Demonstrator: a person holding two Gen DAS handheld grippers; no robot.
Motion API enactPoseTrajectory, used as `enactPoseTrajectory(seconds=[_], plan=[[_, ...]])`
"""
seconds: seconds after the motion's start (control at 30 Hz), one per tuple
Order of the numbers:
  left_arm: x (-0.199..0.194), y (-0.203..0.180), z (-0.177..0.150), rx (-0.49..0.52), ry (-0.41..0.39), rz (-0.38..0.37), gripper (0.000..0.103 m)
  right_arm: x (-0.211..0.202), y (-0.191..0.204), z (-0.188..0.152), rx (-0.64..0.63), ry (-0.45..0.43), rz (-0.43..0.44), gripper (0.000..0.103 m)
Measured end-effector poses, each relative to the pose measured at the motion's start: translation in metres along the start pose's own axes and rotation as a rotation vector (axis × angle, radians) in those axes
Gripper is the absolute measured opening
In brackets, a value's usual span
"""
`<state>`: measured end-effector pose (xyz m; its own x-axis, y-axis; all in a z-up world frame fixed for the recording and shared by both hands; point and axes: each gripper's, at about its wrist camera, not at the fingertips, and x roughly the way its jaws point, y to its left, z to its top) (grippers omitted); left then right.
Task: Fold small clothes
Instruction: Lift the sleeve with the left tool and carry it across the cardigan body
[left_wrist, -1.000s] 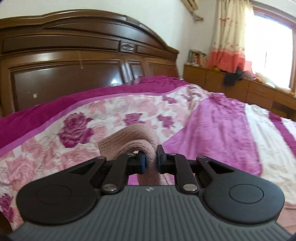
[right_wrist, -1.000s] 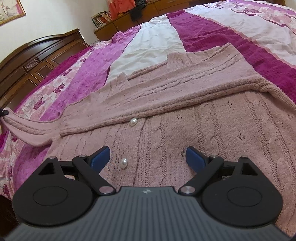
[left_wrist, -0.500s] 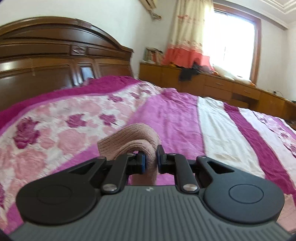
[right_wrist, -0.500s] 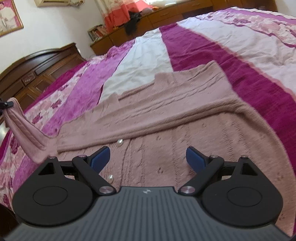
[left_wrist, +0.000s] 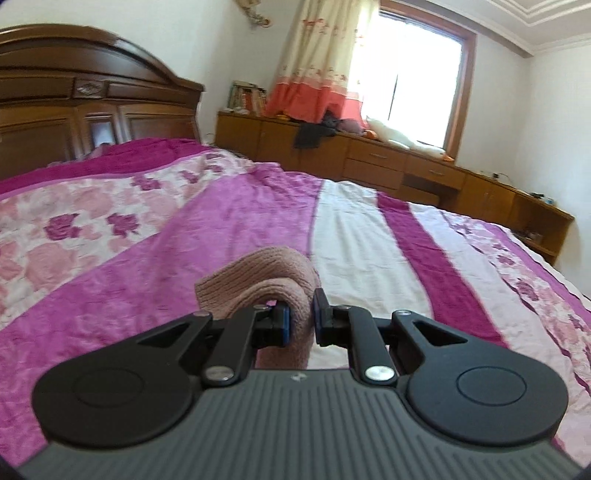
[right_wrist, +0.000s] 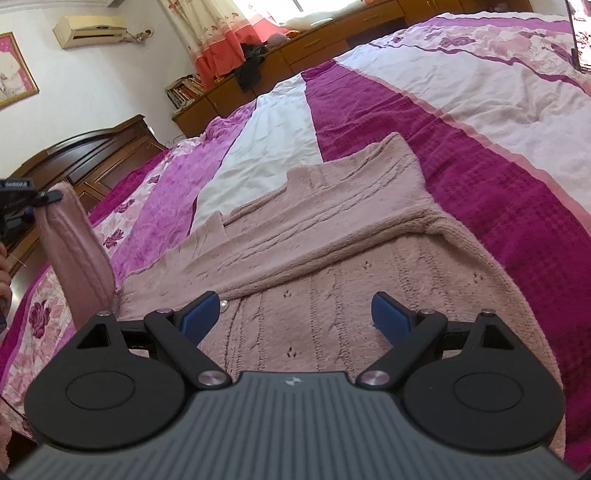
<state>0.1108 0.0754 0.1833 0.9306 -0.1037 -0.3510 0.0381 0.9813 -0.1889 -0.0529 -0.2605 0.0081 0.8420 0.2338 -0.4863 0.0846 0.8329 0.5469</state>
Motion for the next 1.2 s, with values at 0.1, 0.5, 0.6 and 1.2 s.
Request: enactPoseTrajectory(seconds=[0.1,0.5,0.6,1.2], plan=[[0.007,-0.023,-0.004,0.0,0.015,-0.037,0.015,-0.003,-0.005,0.001,0.021,-0.01,0.003,0.093],[0.049,-0.098,-0.067,0.039,0.18,-0.134,0.015,-0.014,-0.036,0.007,0.098,-0.041,0.006,0.093],[0.059,-0.108,-0.087,0.054,0.234,-0.141,0.015,-0.014,-0.042,0.007,0.112,-0.042,0.003,0.093],[0.076,-0.128,-0.144,0.112,0.451,-0.181,0.028,-0.012,-0.048,0.005,0.126,-0.044,0.013,0.093]])
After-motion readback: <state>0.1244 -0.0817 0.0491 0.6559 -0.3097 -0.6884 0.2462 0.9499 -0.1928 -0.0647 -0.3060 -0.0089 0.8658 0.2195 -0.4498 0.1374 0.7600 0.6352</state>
